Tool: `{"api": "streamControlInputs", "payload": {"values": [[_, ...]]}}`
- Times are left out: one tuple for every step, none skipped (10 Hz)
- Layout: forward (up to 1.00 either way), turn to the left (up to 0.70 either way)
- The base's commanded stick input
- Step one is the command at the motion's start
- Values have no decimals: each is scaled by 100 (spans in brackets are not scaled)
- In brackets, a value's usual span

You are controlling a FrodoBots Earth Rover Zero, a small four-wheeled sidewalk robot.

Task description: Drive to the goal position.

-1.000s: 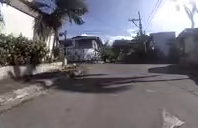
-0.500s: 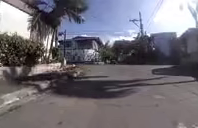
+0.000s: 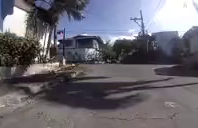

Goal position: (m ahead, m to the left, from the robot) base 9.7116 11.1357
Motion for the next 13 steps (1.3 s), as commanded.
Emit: {"api": "streamControlInputs", "payload": {"values": [[70, -3], [70, -3], [70, -3], [70, -3], [70, -3], [70, -3], [70, -3], [70, -3], [70, -3], [70, -3], [70, -3], [70, -3], [70, -3]]}}
